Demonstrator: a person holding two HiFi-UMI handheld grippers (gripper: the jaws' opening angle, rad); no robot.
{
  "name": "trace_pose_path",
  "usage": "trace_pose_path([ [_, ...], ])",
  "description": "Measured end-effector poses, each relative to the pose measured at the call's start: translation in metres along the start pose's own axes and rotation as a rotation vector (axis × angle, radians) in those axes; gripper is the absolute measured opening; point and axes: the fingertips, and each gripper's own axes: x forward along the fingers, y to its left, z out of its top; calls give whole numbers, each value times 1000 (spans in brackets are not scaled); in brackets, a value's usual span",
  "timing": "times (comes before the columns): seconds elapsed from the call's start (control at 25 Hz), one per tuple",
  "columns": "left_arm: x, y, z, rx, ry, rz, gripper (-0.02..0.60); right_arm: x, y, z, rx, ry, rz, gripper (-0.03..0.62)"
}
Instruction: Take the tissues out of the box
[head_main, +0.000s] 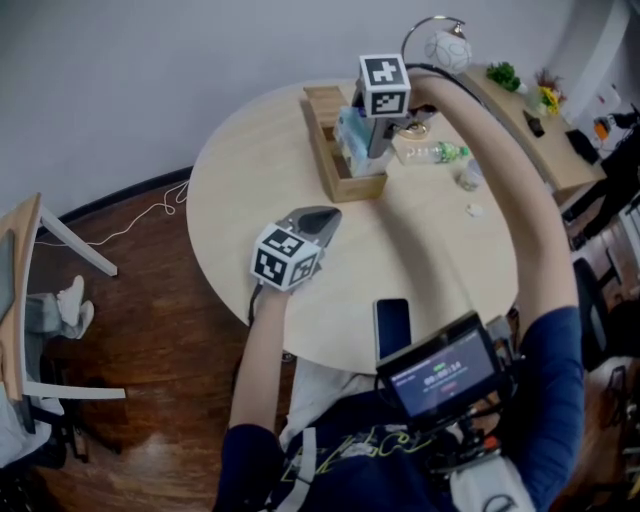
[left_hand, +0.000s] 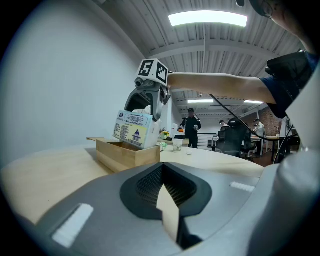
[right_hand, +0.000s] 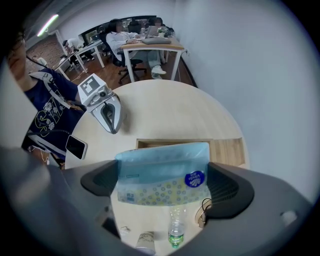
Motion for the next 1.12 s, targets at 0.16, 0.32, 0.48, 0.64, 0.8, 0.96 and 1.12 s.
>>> trace_pose_path([
  [0.16,-1,0,1,0,-1,-1,5,-9,3,-2,-1,-13,-13,549],
  [0.32,-3,1,-1,0,2,6,5,-15,7,-4,3,-32,-15,549],
  [0.48,-3,-2,1,-3,0,5,5,-21,14,-14,5,-20,-26,549],
  [0.64,-3,2,2,-1,-2,1,5,-29,16,-26,23,-21,-44,549],
  [0.8,-2,1,3,-2,1,7,5,-30,21,-43,28,-10,-38,549],
  [0.96,-2,0,2,-2,1,4,5,-29,27,-60,44,15,-33,549],
  [1.12,-5,3,1,-2,2,5,5,-28,32,-67,57,12,-26,549],
])
